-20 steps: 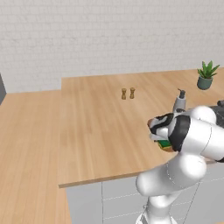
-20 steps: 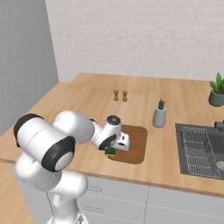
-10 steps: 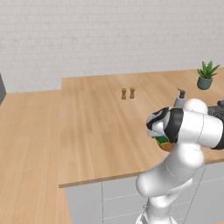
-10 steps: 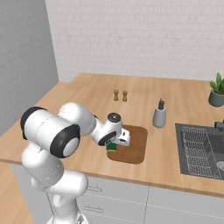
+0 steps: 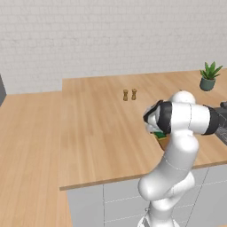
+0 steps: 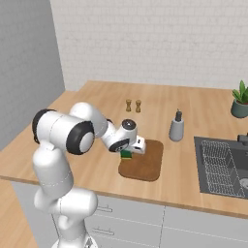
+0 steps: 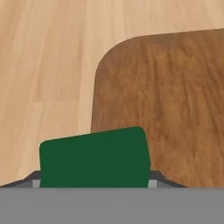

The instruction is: Pick up the sponge from the counter and clean the cutting board by briefly scrubbing or pressing down on the cutting board. Once finished, release the sponge.

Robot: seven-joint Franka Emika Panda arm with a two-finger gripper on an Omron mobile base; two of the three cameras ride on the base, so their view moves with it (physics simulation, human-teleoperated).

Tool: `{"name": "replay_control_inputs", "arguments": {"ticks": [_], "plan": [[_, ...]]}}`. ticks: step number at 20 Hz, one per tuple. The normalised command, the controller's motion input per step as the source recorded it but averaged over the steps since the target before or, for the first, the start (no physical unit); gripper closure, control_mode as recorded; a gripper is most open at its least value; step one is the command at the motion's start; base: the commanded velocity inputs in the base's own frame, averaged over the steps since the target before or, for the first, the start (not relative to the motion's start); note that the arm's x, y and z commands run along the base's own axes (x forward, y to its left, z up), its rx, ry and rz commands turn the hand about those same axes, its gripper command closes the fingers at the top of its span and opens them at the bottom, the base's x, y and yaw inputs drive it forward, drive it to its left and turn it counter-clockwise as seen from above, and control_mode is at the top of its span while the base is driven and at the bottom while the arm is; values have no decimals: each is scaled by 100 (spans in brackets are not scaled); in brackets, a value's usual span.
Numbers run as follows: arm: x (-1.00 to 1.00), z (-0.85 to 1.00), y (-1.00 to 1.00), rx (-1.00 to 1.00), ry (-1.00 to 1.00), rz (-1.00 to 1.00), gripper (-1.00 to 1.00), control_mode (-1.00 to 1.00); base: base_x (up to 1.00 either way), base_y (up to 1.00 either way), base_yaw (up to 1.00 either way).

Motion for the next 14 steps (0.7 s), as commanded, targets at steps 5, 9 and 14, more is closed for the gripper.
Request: {"name": "replay_control_inputs", "arguments": {"ticks": [5,9,14], "plan": [[45,-11,0,0,-10,0,100,-100,0,0,0],[49,-11,0,0,-12,0,100,-100,0,0,0],[47,-5,-3,0,-9,0,100,-100,0,0,0]]}}
